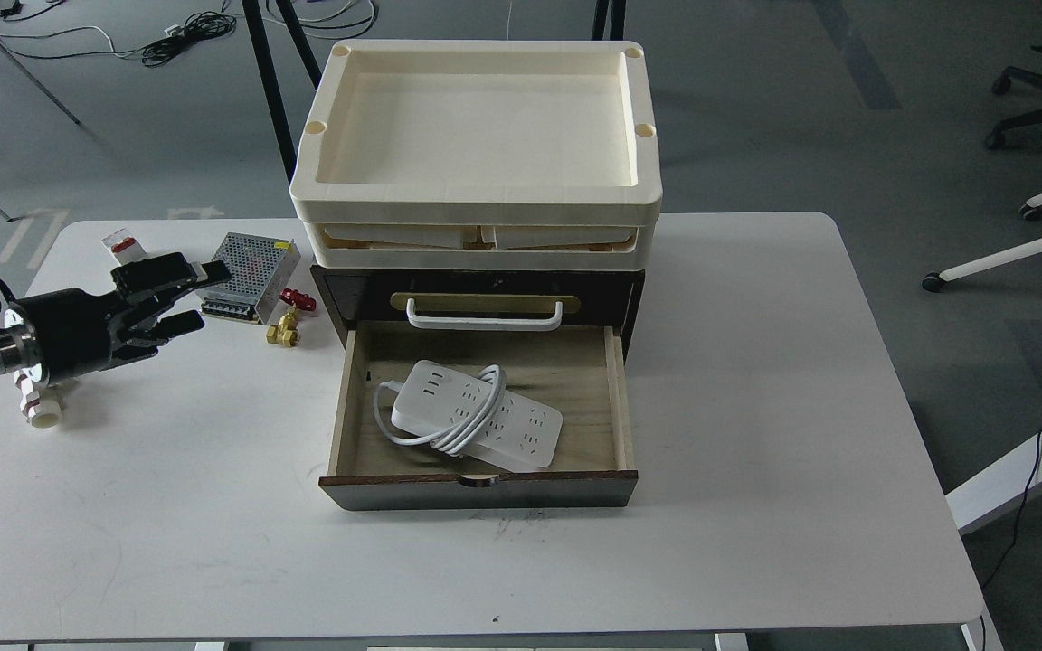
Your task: Put charging cable into cabinet
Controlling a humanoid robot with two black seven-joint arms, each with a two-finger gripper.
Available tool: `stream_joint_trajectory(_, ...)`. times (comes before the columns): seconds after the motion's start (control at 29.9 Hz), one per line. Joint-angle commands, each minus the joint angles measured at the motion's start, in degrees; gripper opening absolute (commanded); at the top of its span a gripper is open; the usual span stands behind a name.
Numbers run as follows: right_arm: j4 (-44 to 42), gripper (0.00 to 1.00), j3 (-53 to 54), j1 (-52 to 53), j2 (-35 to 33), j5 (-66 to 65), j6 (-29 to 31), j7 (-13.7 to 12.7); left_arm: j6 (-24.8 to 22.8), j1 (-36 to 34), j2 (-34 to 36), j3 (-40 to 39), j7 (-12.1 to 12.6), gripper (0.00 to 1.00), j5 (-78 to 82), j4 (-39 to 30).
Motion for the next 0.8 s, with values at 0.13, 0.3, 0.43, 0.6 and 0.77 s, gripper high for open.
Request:
stream_joint_trajectory(0.13,3.38,0.99,0.48,3.86,0.86,-0.09,0.00,-0.09,0.01,-0.24,1.87,-13.22,-0.02,0.99,-24.94,5.17)
stream_joint_trajectory(0.3,7.17,0.99,0.66,7.81,1.73,-0.09,0.00,-0.09,0.01,-0.33,-0.06,-25.27,-0.02,0.99,-35.42,11.15)
stream_joint_trajectory(0.43,9.54,1.00,1.88,9.67,6.30,-0.18,0.00,-0.01,0.01,-1.91,-3.57,-27.93,-0.02,0.99,-37.01,12.04)
stream_joint_trajectory(0.6,9.63,1.00,2.59,10.90,8.85,-0.36,0.00,-0.01,0.01,-2.00,-7.44,-27.75,-0.02,0.99,-37.01,12.04)
stream_joint_trajectory(0.77,9.63,1.00,9.26,10.38,10.79,-0.27,0.00,0.70,0.01,-2.26,-8.06,-28.19,-0.02,0.99,-37.10,11.95)
